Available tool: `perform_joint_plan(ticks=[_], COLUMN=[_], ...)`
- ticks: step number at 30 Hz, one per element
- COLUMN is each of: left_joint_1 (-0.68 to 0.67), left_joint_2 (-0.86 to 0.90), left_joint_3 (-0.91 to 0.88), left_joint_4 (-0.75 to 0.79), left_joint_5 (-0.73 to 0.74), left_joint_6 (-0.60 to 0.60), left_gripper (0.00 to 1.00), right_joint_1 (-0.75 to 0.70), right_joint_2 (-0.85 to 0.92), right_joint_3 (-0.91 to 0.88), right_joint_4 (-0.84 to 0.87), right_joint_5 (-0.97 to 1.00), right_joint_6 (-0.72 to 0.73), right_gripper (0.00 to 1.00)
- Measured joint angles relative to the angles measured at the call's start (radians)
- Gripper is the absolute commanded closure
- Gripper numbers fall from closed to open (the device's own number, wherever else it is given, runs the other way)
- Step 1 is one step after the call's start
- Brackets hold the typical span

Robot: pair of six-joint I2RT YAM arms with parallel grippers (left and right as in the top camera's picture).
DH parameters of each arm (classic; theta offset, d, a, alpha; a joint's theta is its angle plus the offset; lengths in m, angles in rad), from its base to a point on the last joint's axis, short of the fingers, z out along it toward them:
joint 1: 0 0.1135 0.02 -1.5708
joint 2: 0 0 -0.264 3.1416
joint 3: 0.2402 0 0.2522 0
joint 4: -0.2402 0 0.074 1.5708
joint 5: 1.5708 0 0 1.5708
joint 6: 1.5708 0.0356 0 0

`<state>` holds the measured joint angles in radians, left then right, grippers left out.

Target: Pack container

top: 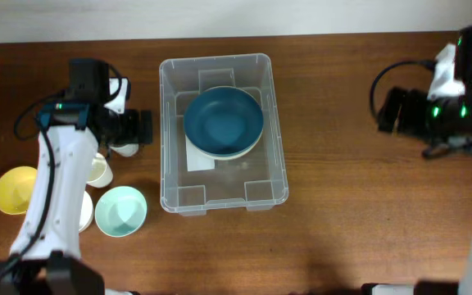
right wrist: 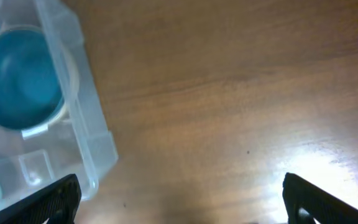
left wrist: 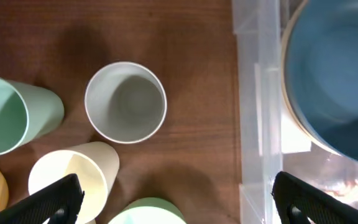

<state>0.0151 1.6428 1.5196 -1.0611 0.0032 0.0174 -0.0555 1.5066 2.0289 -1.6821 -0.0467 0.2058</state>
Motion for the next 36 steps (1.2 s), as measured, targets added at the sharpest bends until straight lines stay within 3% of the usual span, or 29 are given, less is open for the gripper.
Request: perform_joint_plan(ticks=[6, 14, 22, 36], left_joint_1=[0.000, 0.032, 0.112, 0.126], left_joint_2=[0.104, 0.118, 0.118, 0.220], left_joint_3=[0.103, 0.106, 0.107, 0.108], left_joint_4=[-0.004, -0.005, -0.005, 0.048], left_joint_5=[-0.007, -0.007, -0.006, -0.007], left_joint_6=[0.000, 0.000, 0.000, 0.000], left_gripper=[0.01, 0.01, 0.01, 0.01], right_joint_1=[0.098, 0.113, 0.113, 0.113], right_joint_2=[-0.128, -0.140, -0.140, -0.140], right_joint_3=[-0.342, -0.712, -0.769, -0.769], right_joint_4=[0.201, 0.407, 0.458, 0.460], right_joint_5=[0.039, 0.050, 0.051, 0.066], right_joint_6=[-0.002, -0.027, -0.034, -0.042], right_gripper=[0.01, 0.01, 0.01, 0.01])
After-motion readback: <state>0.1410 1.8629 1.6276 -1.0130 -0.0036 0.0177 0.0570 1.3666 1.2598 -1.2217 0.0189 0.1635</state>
